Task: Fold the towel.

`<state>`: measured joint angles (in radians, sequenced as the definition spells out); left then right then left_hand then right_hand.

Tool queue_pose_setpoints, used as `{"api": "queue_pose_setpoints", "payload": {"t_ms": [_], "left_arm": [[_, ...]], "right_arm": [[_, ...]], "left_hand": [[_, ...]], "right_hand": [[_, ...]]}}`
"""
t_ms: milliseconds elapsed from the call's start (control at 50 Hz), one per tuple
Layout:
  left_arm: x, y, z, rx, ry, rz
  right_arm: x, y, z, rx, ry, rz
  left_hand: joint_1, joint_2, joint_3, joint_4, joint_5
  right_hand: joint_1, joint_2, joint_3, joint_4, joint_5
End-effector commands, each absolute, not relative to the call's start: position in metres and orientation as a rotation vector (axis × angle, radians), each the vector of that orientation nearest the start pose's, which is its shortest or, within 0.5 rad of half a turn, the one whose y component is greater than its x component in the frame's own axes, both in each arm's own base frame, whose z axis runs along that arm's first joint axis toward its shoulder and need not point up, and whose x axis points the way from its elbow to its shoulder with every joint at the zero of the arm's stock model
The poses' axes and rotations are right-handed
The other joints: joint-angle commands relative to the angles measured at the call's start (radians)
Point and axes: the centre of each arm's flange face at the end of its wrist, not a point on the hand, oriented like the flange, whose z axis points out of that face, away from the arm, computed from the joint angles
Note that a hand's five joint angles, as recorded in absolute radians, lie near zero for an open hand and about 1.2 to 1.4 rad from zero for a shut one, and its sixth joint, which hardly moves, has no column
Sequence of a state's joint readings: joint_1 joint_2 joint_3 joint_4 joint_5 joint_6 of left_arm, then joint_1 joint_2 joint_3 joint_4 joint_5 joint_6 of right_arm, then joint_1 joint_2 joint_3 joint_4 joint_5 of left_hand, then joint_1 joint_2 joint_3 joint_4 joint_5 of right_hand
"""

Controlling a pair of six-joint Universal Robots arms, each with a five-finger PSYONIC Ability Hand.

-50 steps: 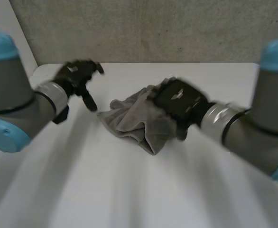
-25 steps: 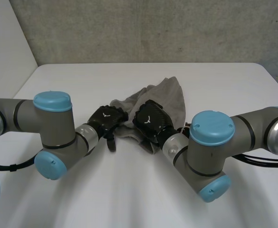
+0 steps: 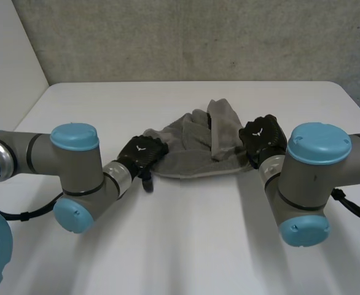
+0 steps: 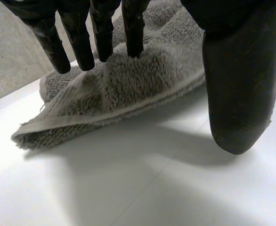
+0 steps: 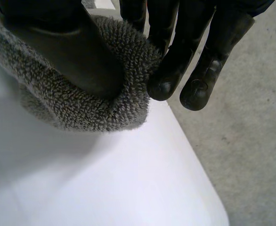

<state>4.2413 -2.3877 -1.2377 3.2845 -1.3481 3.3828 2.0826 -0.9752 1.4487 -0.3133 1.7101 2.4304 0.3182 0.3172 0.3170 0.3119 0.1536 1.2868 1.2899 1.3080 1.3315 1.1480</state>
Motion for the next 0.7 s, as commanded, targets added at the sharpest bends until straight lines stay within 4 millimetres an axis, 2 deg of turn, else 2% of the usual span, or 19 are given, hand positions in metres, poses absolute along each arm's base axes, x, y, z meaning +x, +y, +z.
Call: {"api": "queue_pose_setpoints", "payload": {"t_ms": [20, 220, 440, 600, 700], "left_arm": [[-0.337, -0.299, 0.111, 1.177, 2.644, -1.988], [-0.347, -0.291, 0.113, 1.212, 2.646, -2.008], [-0.352, -0.299, 0.108, 1.17, 2.624, -2.045], [-0.354, -0.307, 0.105, 1.107, 2.608, -2.083], [-0.356, -0.309, 0.105, 1.106, 2.596, -2.102]], "right_arm": [[0.299, -0.287, 0.158, -1.328, 2.216, -2.129], [0.301, -0.285, 0.158, -1.329, 2.208, -2.129], [0.301, -0.285, 0.162, -1.313, 2.199, -2.14], [0.298, -0.288, 0.175, -1.142, 2.214, -2.122], [0.292, -0.291, 0.188, -1.039, 2.247, -2.084]], "left_hand": [[0.024, 0.025, 0.026, 0.031, 0.015], [0.039, 0.04, 0.04, 0.045, 0.029], [0.189, 0.19, 0.19, 0.195, 0.179], [0.441, 0.442, 0.442, 0.447, 0.431], [0.453, 0.454, 0.454, 0.459, 0.443]], "right_hand": [[0.109, 0.106, 0.088, 0.065, 0.074], [0.109, 0.106, 0.088, 0.065, 0.074], [0.109, 0.106, 0.088, 0.065, 0.074], [0.109, 0.106, 0.088, 0.065, 0.074], [0.109, 0.106, 0.088, 0.065, 0.074]]}}
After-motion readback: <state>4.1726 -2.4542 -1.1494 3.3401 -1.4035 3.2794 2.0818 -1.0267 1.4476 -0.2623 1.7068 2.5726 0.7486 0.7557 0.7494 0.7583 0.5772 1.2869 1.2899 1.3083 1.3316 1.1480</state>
